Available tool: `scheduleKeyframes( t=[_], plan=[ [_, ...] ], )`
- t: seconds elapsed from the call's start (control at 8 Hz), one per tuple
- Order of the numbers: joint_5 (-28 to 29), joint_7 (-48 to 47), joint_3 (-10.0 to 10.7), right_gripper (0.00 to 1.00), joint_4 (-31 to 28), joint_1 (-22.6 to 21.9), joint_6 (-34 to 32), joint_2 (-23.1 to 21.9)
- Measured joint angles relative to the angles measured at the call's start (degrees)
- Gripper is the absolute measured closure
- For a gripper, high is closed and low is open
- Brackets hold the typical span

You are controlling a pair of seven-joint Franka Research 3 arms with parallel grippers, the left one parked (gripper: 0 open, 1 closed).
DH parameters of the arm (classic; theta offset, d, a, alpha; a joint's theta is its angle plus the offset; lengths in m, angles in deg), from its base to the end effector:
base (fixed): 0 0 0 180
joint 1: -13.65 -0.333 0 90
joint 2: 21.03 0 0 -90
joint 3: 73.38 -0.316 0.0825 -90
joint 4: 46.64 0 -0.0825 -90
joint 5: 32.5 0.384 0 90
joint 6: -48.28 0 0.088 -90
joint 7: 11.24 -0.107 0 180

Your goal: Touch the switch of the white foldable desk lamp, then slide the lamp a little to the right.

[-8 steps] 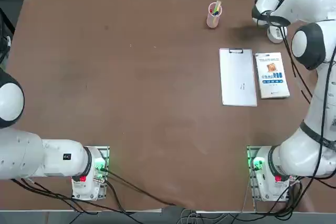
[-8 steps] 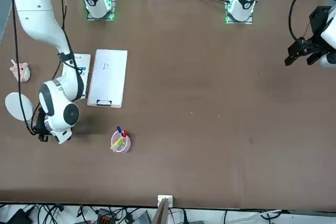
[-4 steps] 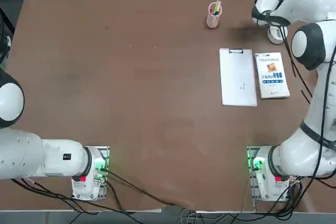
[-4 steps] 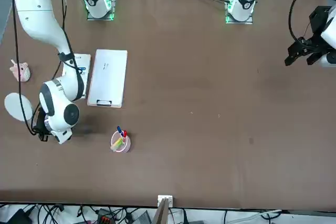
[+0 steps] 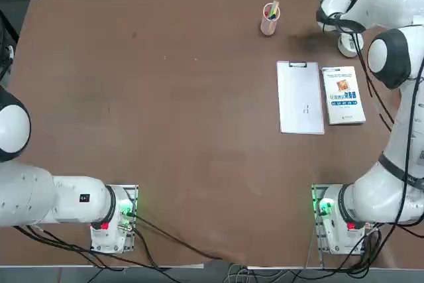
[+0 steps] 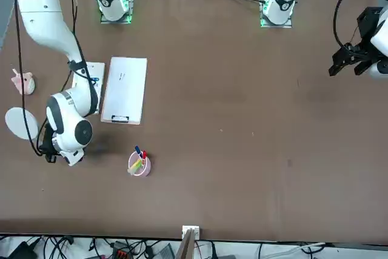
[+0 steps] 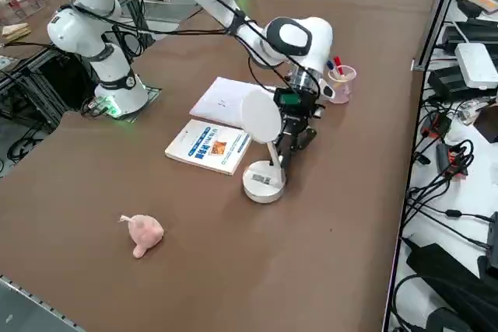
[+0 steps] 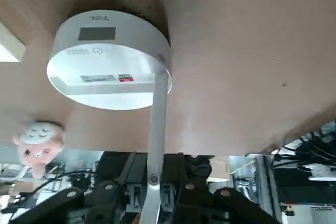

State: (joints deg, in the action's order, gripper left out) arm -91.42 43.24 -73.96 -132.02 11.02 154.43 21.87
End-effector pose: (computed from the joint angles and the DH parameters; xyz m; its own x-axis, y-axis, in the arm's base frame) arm 0.6953 -0.0294 0.2322 0.0278 0.5665 -0.8236 0.9986 -0.0529 -0.0027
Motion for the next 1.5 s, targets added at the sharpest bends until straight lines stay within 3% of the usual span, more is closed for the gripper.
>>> scheduleKeyframes(
  t=[0.25, 0.62, 1.0, 1.5],
  plan=[
    [5.2, 0.0, 0.5, 0.84, 3.6, 0.7, -3.2, -0.3],
    [10.8, -1.7, 0.9, 0.84, 6.7, 6.8, -4.1, -0.6],
    [13.4, -6.4, 0.9, 0.84, 7.3, 11.9, -4.8, -0.5],
    [15.8, -8.4, 0.9, 0.84, 7.3, 13.4, -10.9, -0.3]
  ],
)
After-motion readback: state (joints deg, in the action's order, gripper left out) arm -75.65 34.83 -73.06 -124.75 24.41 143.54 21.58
